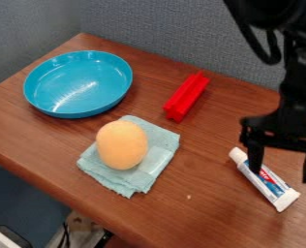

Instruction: Put the toothpaste on the blue plate

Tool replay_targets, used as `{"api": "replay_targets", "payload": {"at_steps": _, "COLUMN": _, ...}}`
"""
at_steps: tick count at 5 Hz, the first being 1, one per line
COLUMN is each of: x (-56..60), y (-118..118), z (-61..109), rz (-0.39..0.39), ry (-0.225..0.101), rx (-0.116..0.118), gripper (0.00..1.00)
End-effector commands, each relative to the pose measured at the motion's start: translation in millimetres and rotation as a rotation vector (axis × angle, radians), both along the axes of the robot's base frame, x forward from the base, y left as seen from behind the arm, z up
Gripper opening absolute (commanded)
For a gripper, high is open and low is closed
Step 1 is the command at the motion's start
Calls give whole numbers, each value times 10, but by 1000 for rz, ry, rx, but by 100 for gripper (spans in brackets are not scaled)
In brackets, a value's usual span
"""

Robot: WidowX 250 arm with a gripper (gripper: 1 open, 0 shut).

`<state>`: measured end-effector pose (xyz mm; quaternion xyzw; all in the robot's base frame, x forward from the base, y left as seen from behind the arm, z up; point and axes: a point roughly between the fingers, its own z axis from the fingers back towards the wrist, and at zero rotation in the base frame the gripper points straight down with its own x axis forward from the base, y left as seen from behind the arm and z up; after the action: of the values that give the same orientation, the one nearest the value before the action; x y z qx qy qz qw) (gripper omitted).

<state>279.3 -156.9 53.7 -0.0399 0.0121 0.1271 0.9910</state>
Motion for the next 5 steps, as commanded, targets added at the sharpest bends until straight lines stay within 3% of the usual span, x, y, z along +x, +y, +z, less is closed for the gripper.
{"api": "replay_targets", "payload": {"at_steps": 1, "x": -20, "y": -78, "z": -54, "rz": 46, "ry": -10, "rx": -8, "gripper": 100}}
{"api": "replay_targets", "payload": {"at_steps": 5, "x": -64, "y": -38, "z": -251, "rz": 178, "ry": -5, "rx": -40, "gripper": 100}}
